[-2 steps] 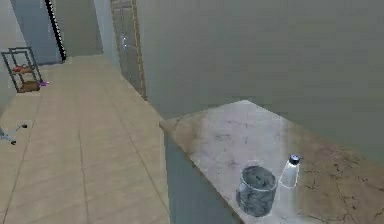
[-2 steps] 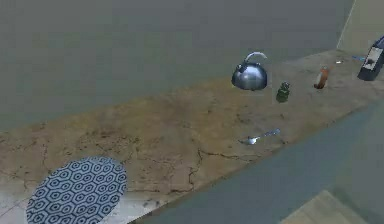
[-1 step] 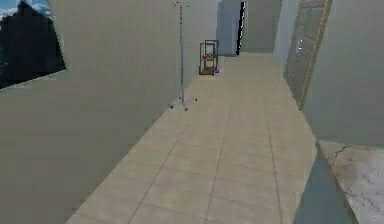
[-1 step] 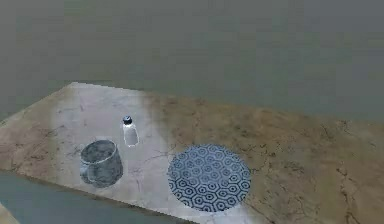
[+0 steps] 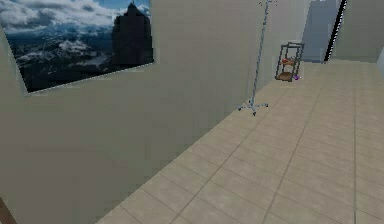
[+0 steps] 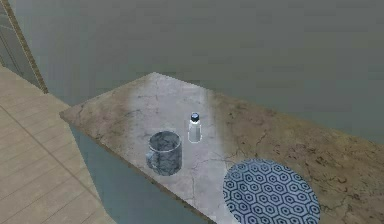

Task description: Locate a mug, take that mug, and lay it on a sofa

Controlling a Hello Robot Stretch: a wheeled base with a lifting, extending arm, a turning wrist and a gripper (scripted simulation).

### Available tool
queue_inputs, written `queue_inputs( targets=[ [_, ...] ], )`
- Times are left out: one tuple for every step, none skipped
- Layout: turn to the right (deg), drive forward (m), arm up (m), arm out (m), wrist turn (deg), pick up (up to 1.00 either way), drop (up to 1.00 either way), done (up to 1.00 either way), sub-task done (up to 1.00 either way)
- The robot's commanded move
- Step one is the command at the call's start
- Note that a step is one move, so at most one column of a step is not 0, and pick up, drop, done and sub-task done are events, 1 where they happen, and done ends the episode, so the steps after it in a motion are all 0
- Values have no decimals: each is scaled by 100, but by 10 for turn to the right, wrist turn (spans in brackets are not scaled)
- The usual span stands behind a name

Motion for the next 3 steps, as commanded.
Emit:
queue_inputs(
  targets=[
    [0, 0, 50, 0, 0, 0, 0, 0, 0],
    [0, 0, 38, 0, 0, 0, 0, 0, 0],
    [0, 0, 0, 12, 0, 0, 0, 0, 0]
  ],
)
